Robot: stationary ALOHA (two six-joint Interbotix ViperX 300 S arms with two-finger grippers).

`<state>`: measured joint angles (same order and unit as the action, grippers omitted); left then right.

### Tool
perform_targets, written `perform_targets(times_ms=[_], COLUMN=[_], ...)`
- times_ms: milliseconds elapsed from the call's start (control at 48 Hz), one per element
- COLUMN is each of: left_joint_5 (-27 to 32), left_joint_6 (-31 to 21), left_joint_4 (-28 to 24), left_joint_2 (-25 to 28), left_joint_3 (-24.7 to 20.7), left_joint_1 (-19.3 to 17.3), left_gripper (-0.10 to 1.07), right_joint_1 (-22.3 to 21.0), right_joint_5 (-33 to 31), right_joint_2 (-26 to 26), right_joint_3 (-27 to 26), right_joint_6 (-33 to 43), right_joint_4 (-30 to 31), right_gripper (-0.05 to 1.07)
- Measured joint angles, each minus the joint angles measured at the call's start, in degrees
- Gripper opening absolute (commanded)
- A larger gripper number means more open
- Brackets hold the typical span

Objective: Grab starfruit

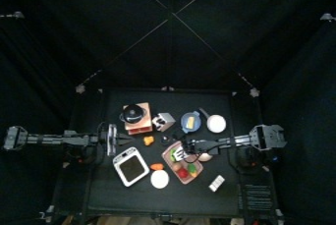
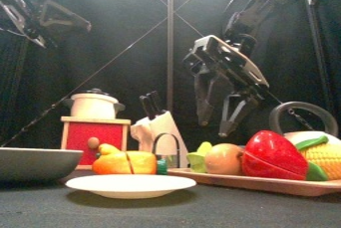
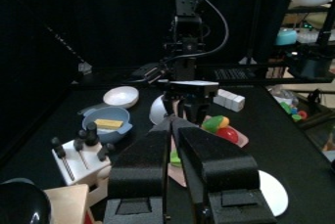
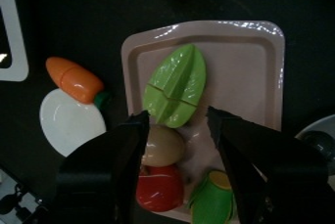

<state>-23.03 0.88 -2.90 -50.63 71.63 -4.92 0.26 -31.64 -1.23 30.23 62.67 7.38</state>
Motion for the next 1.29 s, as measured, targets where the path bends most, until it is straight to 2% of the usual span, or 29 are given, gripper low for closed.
perform_targets(times_ms=[188, 458, 646, 896, 1292], left_joint_5=[0.0, 0.0, 0.09, 0.0, 0.0], left_joint_6=[0.0, 0.0, -0.09, 0.0, -0.09], left_joint_4=[0.09, 0.09, 0.09, 0.09, 0.09], left_joint_2=[-0.09, 0.0, 0.0, 0.0, -0.09], left_joint_3=[-0.09, 0.09, 0.18, 0.18, 0.26], left_joint_1=[0.0, -0.09, -0.35, -0.35, -0.35], left_gripper=[0.52, 0.52, 0.52, 0.52, 0.52], right_joint_1=[0.18, 0.18, 0.0, 0.0, -0.09], right_joint_5=[1.85, 2.64, 3.96, 12.3, 13.1], right_joint_2=[-1.93, -2.99, -3.25, -4.75, -7.47], right_joint_3=[0.18, 0.97, 2.29, 3.34, 3.25], right_joint_6=[0.09, 0.09, 0.09, 0.18, 0.18], right_joint_4=[0.44, 0.44, 0.7, 0.44, 0.0], right_gripper=[0.87, 1.04, 1.04, 1.04, 1.03])
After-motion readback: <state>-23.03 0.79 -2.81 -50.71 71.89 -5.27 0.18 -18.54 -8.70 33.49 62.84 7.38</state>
